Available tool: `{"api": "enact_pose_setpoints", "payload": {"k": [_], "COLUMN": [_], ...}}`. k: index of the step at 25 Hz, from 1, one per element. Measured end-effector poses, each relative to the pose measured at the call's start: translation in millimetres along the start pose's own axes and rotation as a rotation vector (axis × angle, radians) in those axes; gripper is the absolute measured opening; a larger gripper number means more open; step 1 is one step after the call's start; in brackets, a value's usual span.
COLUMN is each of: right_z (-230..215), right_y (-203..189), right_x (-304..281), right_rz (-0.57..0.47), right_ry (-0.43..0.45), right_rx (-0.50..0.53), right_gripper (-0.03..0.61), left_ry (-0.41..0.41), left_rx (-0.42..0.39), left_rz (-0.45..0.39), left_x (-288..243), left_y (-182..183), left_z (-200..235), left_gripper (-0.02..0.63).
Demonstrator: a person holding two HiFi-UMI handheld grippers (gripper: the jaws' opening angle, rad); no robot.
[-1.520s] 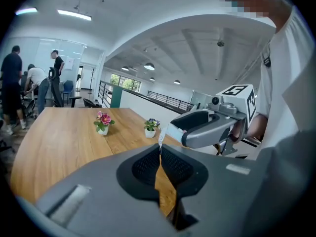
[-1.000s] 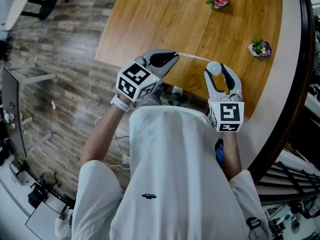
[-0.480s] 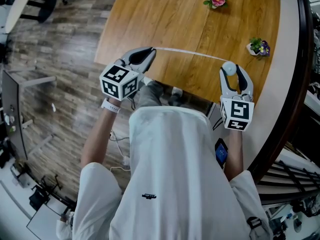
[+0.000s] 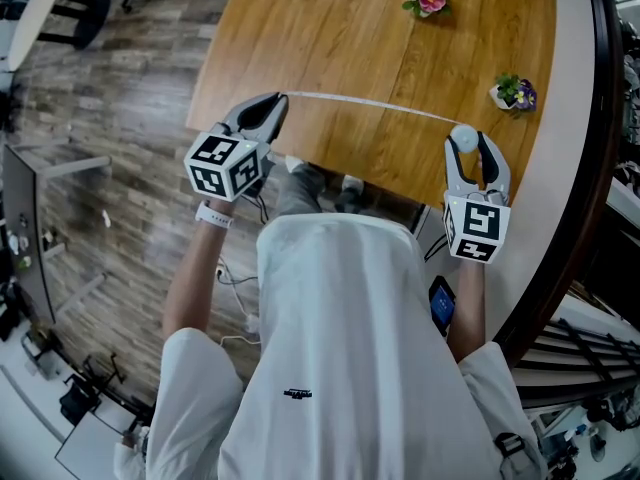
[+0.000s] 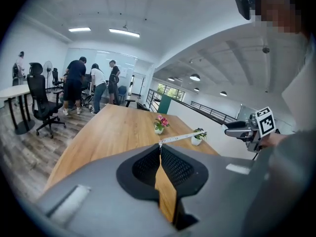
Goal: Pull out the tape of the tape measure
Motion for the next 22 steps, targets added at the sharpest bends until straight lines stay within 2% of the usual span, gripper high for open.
{"api": "enact_pose_setpoints", "payload": {"k": [6,16,22], "right_z": [5.8,22.5,25.9], "right_y": [0.8,4.4,6.0], "right_x": [-0.7,-4.9,-10.8], "right_rz": [0.000,-0.009,-0.015], "right_ry": [-0.008,0.040,0.048], "right_rx": [0.016,0.031,0.015], "right_gripper": [0.218,0.218,0.218], "left_ry": [0.027,-0.014,-0.027], "left_rx": [0.000,-0.024,-0.008], "left_rz": [-0.003,0.007,-0.004], "left_x": [1.0,-11.7,-20.0], "left_y": [1.4,0.6,0.6], "left_z": [4.3,-10.0,-13.2], "left_gripper": [0.028,0.029,0.029]}}
Point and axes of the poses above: the fingertips, and each gripper's own axes: x backward along the fingers, z to its left, y out of its top, the point moved 6 cm from there along x, backward along the fingers, and after that the axes turned 9 degrees about -y, right-handed, at the moved point
